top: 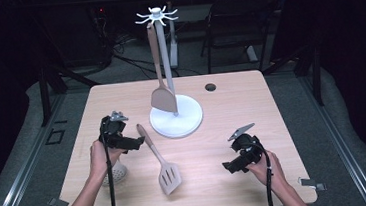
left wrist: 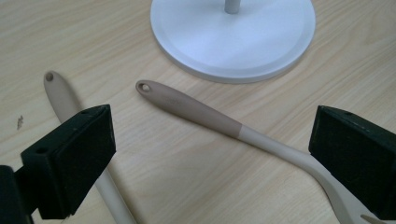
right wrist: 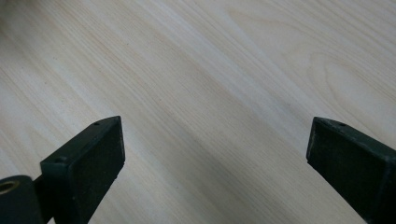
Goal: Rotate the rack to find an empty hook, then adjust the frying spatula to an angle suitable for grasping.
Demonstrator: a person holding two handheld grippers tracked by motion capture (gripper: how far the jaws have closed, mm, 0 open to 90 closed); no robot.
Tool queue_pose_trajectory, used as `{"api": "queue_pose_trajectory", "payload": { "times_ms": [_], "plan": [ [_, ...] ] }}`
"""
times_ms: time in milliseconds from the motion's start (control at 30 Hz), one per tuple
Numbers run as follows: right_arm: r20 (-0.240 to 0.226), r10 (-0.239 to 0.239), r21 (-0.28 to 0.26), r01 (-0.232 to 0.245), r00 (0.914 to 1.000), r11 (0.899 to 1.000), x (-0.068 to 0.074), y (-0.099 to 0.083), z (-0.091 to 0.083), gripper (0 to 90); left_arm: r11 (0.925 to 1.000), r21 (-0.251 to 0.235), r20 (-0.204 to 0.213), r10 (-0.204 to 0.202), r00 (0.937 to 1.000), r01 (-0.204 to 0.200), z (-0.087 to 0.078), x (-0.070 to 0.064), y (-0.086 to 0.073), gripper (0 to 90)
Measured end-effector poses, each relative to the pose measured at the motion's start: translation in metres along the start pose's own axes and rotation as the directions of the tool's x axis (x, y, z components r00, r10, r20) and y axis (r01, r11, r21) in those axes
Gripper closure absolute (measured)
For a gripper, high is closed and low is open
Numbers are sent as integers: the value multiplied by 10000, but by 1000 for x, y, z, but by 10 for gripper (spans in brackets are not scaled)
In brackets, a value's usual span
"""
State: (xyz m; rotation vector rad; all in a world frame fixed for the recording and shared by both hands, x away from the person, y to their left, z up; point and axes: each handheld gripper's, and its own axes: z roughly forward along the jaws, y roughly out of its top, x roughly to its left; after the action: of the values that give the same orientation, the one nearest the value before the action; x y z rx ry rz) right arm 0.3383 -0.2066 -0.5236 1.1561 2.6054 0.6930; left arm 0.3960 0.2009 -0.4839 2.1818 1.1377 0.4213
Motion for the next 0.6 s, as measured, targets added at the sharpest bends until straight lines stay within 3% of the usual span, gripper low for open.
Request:
{"api": "queue_pose_trajectory", "payload": {
  "times_ms": [233, 433, 567, 600],
  "plan": [
    [56, -137, 20, 137, 9999, 9999, 1, 0, -1, 40, 9996, 114, 113, -262, 9996, 261, 1, 3, -9, 0],
    [-29, -147, -11, 147, 9999, 9999, 2, 2, 0, 40, 9996, 254, 226, -152, 9996, 146, 3, -2, -11, 0],
    [417, -199, 32, 198, 9989, 9998, 7, 5, 2, 118, 9994, 350, 575, -32, 9983, 12, 6, -7, -11, 0],
    [326, -163, 8, 163, 9993, 9999, 8, 6, 2, 119, 9993, 366, 580, -21, 9983, 0, 7, -8, -10, 0]
  ]
}}
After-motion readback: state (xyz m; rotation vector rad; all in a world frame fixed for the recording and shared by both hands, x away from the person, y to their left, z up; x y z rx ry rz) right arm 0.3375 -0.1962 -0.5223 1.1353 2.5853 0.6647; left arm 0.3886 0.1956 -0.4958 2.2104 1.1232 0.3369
